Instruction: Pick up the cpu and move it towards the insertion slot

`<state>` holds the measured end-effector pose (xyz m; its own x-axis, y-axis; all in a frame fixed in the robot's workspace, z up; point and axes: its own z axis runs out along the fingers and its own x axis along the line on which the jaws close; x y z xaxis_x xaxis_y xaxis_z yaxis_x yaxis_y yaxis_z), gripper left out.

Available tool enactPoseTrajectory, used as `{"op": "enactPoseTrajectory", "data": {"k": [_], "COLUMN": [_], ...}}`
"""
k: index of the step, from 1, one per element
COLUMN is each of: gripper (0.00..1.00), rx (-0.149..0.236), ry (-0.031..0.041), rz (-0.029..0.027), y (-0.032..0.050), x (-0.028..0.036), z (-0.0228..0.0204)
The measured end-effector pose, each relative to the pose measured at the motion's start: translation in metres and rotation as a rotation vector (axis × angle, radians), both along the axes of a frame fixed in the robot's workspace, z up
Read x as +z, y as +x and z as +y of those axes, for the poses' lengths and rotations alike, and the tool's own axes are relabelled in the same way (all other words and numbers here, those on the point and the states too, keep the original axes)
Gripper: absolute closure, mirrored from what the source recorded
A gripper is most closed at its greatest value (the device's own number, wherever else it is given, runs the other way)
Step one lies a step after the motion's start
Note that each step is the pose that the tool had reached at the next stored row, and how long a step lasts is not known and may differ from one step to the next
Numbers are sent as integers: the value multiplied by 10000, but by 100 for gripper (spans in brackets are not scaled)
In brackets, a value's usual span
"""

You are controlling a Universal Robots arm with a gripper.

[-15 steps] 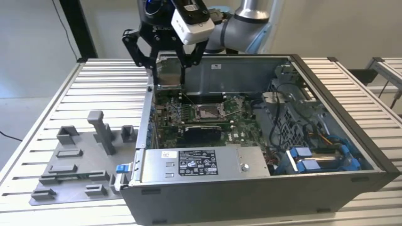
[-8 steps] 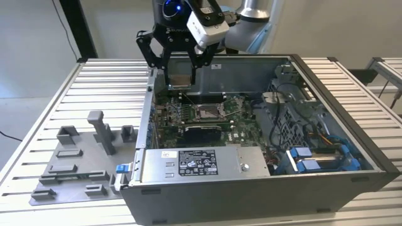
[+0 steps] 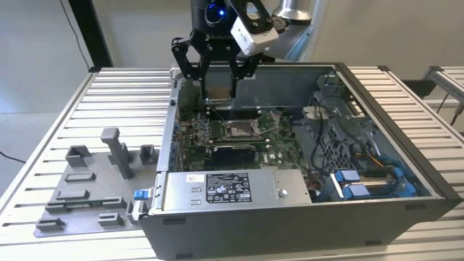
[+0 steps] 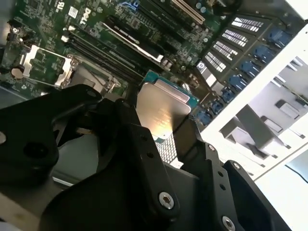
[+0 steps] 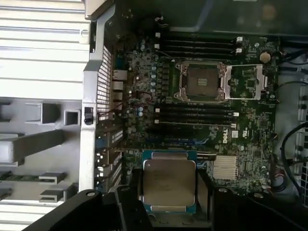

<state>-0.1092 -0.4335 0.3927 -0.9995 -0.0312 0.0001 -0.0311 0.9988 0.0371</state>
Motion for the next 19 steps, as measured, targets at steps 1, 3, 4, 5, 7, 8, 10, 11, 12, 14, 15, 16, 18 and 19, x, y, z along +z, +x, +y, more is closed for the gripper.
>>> {"op": "enactPoseTrajectory", "data": {"k": [1, 3, 4, 5, 7, 8, 10, 11, 12, 14, 15, 16, 18, 19], "gripper": [100, 100, 100, 100, 100, 100, 100, 100, 100, 100, 100, 100, 100, 100], "rx": [0, -18, -37, -59, -105, -127, -167, -184, -202, -236, -251, -255, -257, -257], "ry": [1, 1, 2, 1, 0, 1, 0, 0, 1, 1, 0, 0, 1, 1], "rz": [-1, -2, -1, -1, -1, -1, -1, 0, -1, -1, 0, -1, -1, -1], "y": [16, 65, 93, 119, 168, 194, 250, 277, 306, 359, 380, 385, 385, 385], "x": [-13, -34, -44, -53, -72, -82, -100, -108, -116, -130, -136, -138, -138, -138], "z": [11, 23, 27, 30, 38, 41, 49, 53, 58, 67, 71, 72, 72, 72]}}
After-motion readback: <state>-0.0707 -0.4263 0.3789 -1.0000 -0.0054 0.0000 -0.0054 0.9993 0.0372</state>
